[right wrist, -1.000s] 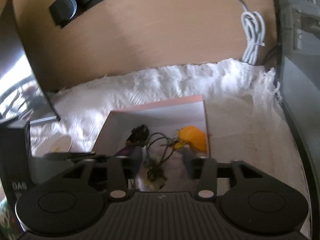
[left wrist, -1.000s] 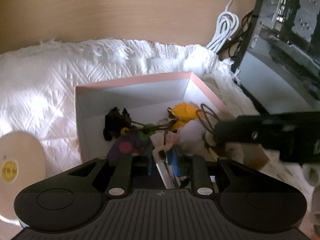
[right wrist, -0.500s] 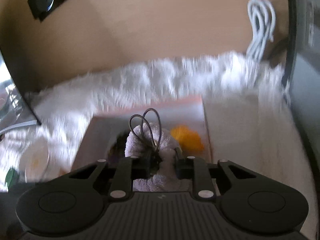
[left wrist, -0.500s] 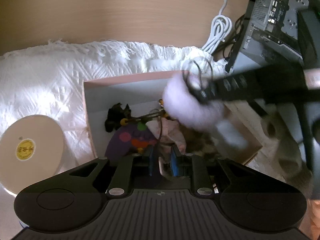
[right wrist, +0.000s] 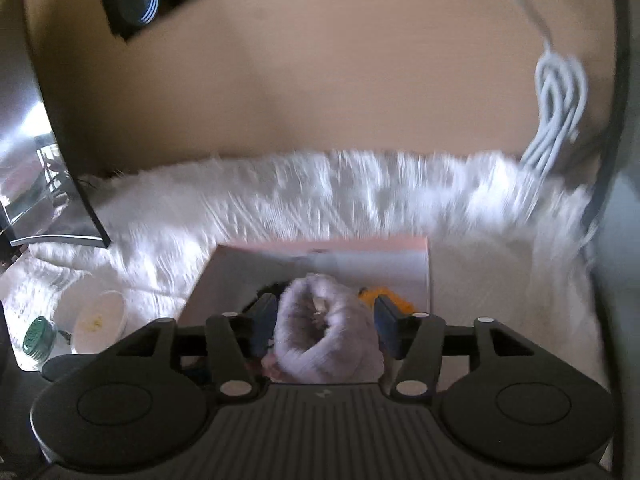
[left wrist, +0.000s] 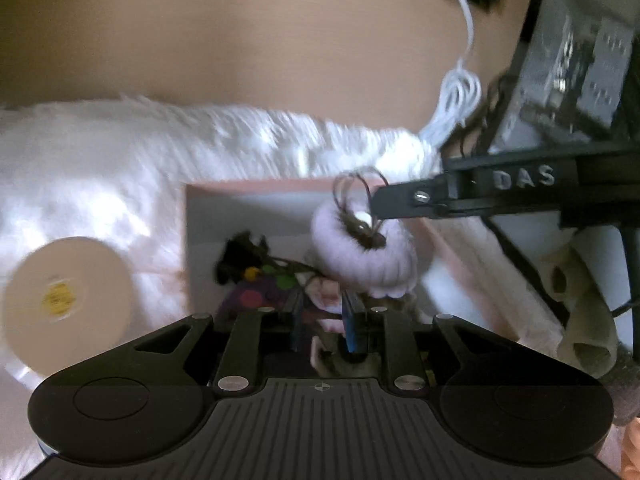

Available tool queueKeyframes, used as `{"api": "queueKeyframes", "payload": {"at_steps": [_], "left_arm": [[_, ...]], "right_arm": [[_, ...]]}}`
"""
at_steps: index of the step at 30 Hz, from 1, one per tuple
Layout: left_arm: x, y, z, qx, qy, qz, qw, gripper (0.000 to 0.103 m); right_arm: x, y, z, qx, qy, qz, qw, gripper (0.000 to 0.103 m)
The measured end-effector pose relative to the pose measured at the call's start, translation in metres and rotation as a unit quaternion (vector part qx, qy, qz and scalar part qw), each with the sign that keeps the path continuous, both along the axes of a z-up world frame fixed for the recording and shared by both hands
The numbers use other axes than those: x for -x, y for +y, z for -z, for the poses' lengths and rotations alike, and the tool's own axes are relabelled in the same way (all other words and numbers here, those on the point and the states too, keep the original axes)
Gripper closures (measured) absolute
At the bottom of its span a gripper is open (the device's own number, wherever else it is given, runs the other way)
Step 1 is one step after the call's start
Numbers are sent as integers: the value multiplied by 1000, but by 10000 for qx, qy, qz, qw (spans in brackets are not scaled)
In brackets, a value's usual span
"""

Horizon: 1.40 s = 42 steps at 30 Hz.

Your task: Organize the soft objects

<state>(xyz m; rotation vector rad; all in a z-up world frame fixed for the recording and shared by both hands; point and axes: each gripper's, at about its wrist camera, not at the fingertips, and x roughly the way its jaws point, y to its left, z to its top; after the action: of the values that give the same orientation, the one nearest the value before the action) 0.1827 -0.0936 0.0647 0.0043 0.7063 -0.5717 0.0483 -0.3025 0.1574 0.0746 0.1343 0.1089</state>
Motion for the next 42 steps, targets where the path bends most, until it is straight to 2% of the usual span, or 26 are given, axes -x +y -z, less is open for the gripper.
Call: {"api": "queueKeyframes", "payload": {"at_steps": [4, 8, 13, 17, 19, 23, 26, 32, 35, 38, 42], "left_arm": [[44, 36, -11, 132, -544, -666, 9962, 79], [104, 73, -3, -86, -1089, -1692, 9795, 79], [163, 108, 28, -219, -935, -2923, 9515, 79], [195, 113, 43, -439, -877, -3433, 9341, 79], [203, 109, 47, -461, -818, -3480, 9328, 79], [209, 90, 63, -632, -546, -3258, 9417, 79], [214, 79, 67, -857, -733, -3291, 9375, 78], [224, 77, 73, -776, -874, -3413, 9327, 79], [229, 69, 75, -964, -1002, -3459, 9279, 79], [232, 69, 76, -929, -1026, -3505, 9263, 79], [234, 75, 75, -740, -964, -3517, 9282, 79]], "right_arm": [[29, 11, 6, 80, -258, -82, 9996, 39], [57, 36, 30, 416, -463, -381, 9973, 33], [77, 76, 72, 1184, -358, -802, 9891, 27], [77, 97, 119, 1728, -64, -1144, 9783, 27], [72, 103, 140, 1875, 132, -1308, 9734, 27], [65, 107, 163, 2122, 216, -1355, 9675, 27], [64, 104, 168, 2086, 81, -1362, 9684, 23], [65, 104, 173, 2193, 46, -1383, 9658, 16], [66, 100, 178, 2118, -7, -1169, 9703, 0], [63, 95, 178, 1996, -12, -1066, 9741, 0], [66, 97, 183, 2008, -91, -973, 9747, 0]]}}
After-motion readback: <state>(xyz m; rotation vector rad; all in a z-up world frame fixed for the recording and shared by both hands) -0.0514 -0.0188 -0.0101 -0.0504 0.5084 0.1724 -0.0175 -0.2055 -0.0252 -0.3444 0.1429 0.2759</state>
